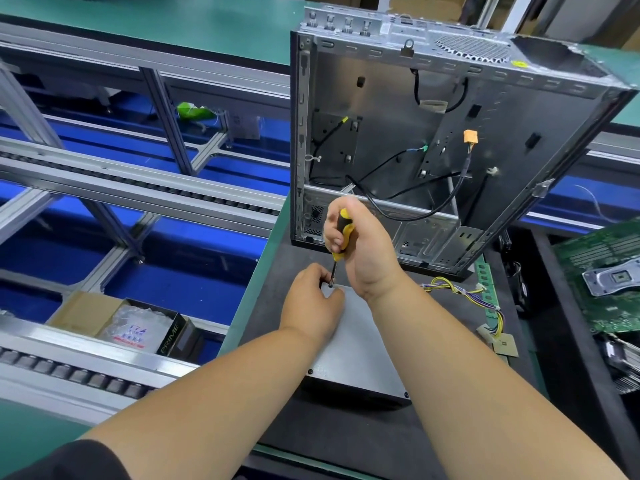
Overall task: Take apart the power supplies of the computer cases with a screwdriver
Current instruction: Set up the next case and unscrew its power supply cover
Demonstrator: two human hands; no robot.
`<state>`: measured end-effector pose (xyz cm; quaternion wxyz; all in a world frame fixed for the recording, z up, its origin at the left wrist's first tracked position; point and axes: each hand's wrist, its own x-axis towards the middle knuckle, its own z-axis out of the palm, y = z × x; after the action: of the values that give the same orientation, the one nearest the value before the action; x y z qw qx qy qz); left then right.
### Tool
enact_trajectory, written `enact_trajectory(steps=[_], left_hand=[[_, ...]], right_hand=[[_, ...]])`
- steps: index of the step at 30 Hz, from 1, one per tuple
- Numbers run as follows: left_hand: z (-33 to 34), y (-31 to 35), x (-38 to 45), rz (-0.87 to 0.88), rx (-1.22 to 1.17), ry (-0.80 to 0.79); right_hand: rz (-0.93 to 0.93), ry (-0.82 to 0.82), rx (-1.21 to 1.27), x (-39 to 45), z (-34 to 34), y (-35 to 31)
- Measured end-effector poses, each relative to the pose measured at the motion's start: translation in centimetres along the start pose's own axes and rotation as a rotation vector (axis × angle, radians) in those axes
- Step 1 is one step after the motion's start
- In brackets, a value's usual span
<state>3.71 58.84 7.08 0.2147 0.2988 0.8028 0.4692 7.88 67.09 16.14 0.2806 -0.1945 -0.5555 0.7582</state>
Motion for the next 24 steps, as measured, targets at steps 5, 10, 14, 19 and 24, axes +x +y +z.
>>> enact_trajectory(steps=[5,10,14,19,24], left_hand=[[-0.16,-0.25,0.09,-0.004,0.010,0.004],[-0.10,-0.26,0.11,-0.002,0.003,0.000],[0.01,-0.10,0.14,-0.011,-0.007,-0.005],[0.03,-0.11,0.10,-0.013,-0.013,0.001],[-0.05,-0.30,0.04,0.002,-0.011,0.007]], right_hand=[[-0.007,-0.006,-0.059,-0.35,-0.50,0.00],[0.013,0.072,-0.148,-0.28,-0.87,-0.40],[-0.009,0.131,-0.048,-0.25,-0.32,0.07],[-0.044,0.094,0.003,-0.37,0.04,0.17],[-0.021,0.085,-0.079,-0.60,-0.32,-0.07]])
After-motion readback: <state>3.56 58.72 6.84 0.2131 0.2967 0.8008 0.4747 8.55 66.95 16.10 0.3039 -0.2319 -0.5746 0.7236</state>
